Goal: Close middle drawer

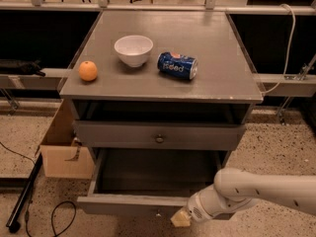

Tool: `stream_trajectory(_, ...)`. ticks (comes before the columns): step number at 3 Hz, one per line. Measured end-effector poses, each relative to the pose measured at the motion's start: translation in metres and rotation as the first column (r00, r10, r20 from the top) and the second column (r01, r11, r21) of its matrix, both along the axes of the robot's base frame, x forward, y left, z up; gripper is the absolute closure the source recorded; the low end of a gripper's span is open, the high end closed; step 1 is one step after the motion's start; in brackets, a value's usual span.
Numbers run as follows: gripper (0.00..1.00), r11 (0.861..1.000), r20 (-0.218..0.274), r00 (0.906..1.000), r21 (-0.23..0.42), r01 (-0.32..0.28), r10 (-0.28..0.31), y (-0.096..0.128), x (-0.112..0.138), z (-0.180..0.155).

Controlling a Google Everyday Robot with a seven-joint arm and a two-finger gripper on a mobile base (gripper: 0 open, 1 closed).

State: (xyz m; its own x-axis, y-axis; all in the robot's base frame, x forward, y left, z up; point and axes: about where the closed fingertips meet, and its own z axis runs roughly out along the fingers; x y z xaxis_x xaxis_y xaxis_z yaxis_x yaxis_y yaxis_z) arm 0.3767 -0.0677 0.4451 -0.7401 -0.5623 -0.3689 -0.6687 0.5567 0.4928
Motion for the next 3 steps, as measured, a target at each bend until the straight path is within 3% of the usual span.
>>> stream_trajectory(2, 1.00, 0.999, -0.029, 0.9987, 0.009, 0.042, -0.042, -0.005, 0.023, -0.038)
stream_trajectory(3, 0.81, 0.999, -0.029, 0.9987, 0.009, 0.042, -0.042, -0.005, 0.023, -0.038)
